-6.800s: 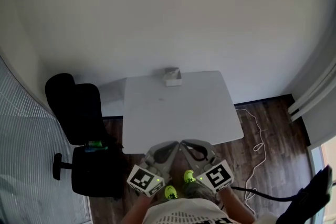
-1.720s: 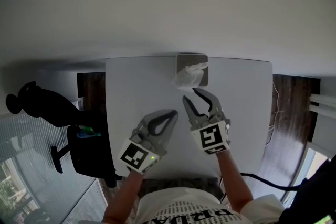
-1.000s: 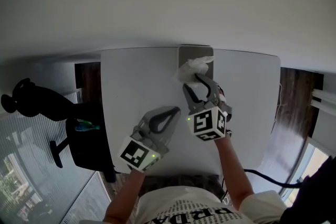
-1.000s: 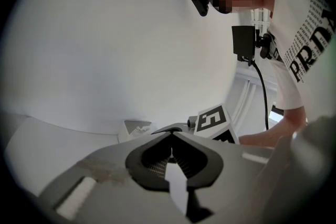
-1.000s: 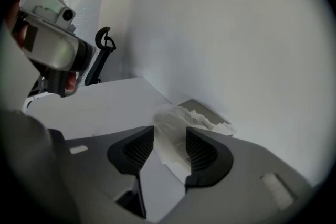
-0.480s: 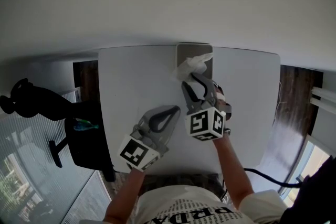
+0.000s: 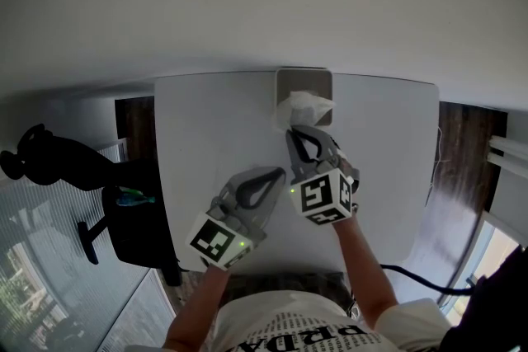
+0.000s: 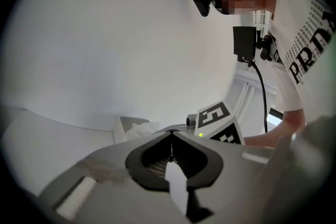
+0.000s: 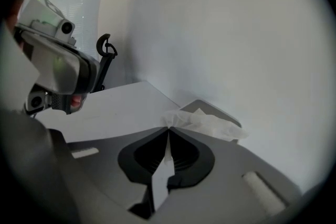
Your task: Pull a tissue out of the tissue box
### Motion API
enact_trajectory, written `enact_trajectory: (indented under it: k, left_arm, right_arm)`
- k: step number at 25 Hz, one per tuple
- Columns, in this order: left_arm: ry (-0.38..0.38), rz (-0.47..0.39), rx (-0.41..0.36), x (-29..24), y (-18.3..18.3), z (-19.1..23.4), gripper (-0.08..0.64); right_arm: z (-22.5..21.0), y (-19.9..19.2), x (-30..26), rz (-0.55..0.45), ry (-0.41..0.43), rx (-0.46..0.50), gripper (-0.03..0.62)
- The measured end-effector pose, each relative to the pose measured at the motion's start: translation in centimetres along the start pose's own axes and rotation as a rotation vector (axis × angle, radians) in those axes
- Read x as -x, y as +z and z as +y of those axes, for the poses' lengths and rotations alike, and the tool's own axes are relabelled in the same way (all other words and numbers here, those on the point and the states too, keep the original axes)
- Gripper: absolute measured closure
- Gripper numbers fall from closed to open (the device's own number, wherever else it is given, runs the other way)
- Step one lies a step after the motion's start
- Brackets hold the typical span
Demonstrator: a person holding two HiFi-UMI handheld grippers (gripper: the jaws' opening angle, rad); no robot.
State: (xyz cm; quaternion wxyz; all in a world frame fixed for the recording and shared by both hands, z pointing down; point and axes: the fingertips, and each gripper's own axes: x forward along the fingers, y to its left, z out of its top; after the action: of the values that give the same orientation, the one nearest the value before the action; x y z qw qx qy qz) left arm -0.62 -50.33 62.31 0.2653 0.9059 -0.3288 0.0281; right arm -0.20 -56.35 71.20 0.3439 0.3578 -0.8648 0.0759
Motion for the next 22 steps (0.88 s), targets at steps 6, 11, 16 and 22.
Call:
enact_trajectory:
  k: [6,11,16,22]
  left_arm:
    - [0.000,-0.002,-0.004,0.1,0.6,-0.1,0.566]
    - [-0.008,-0.003,-0.037,0.4,1.1,-0.7,0.566]
    - [-0.022,-0.012,-0.087,1.5,2.3,-2.2,0.566]
    - [-0.027,-0.041,-0.115,3.8,4.1,-5.4,0.566]
  right_arm:
    - [-0.2,0.6,0.3,-0.012,0.021,-0.029,0.584]
    - [-0.3,1.8,1.6,-0.065,0.078,-0.183,0.584]
    - [-0.7,3.4,4.3,-0.105,0.095,-0.260,0.584]
    - [-0.5,4.6,8.7,-0.126,0.064,-0.256,0.584]
